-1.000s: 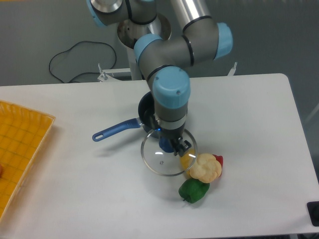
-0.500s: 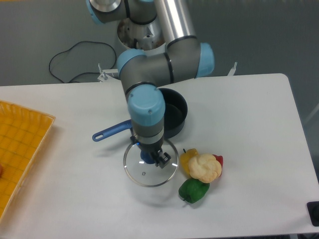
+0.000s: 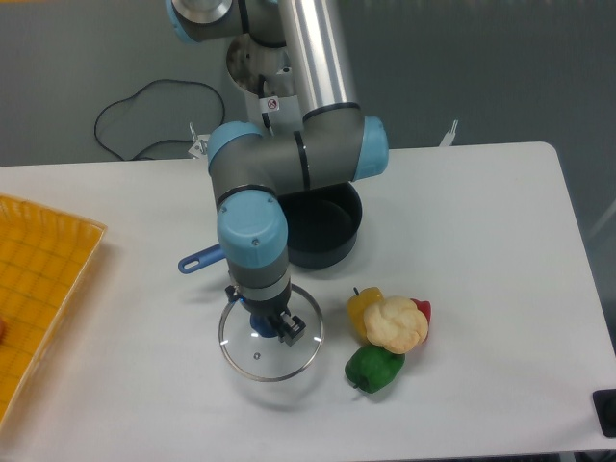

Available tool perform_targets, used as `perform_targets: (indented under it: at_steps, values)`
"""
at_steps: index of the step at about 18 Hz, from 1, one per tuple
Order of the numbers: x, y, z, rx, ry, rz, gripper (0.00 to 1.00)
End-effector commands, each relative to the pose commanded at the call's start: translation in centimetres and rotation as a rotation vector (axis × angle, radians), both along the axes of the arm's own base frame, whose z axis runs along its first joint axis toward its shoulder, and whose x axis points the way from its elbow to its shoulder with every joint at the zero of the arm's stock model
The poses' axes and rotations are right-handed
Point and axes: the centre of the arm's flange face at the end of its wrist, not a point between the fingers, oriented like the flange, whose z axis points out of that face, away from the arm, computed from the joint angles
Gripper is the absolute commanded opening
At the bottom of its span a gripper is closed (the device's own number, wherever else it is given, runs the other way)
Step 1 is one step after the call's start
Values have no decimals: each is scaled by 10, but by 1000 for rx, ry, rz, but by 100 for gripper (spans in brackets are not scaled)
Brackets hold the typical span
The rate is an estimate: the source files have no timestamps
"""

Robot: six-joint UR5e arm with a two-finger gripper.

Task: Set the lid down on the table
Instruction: 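Carry the held glass lid away from the pan toward the blue handle, then lower the glass lid flat onto the table beside the pan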

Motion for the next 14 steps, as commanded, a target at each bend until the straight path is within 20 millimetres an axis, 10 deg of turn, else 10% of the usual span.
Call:
perform_targets:
  at_steps: [14]
  values:
    - [25,16,-31,7,-57,10,44]
